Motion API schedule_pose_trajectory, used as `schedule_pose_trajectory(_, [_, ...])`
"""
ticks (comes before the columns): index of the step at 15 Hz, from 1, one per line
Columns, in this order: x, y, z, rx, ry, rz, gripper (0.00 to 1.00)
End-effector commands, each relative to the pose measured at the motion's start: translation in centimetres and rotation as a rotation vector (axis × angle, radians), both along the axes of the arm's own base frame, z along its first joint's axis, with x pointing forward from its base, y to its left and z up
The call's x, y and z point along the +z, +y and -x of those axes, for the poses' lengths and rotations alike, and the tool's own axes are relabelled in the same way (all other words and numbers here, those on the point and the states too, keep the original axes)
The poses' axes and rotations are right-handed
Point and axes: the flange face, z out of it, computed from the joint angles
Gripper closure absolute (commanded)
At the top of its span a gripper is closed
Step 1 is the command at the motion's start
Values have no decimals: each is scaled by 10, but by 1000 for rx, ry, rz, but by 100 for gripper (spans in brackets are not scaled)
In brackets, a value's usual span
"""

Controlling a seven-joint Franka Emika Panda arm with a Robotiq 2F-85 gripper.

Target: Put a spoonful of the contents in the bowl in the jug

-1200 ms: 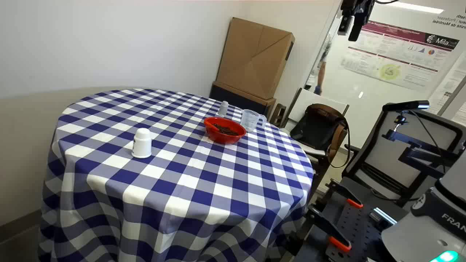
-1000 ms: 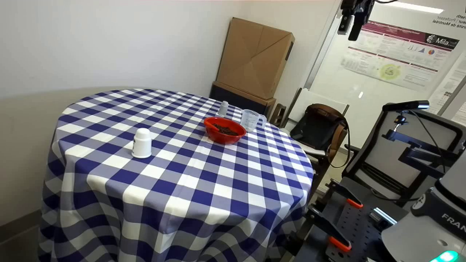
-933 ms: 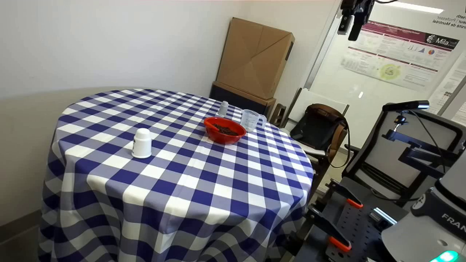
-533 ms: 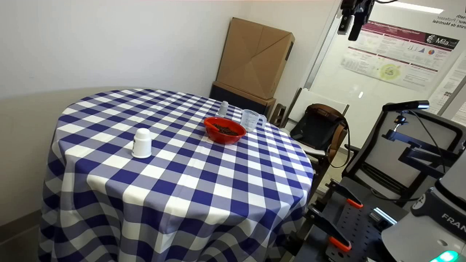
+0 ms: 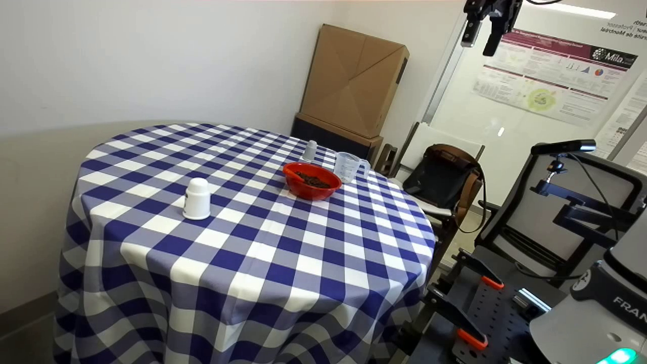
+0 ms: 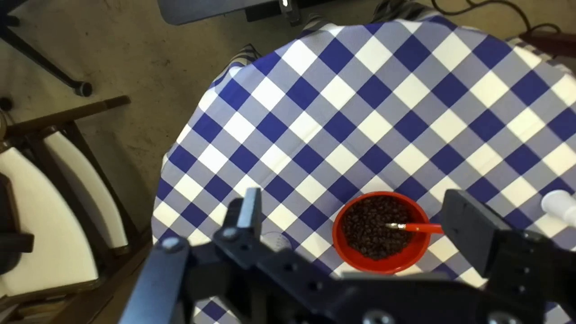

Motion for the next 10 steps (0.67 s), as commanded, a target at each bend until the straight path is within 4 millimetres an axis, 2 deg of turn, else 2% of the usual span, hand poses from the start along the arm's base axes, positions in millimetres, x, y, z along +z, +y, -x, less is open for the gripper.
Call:
schedule_pose_trajectory(1, [-8, -5, -14, -187, -63, 26, 0])
schedule_pose_trajectory(4, [-20, -8, -28, -351, -92, 15, 0])
schedule_pose_trajectory(10, [-57, -11, -64, -669, -84, -40, 0])
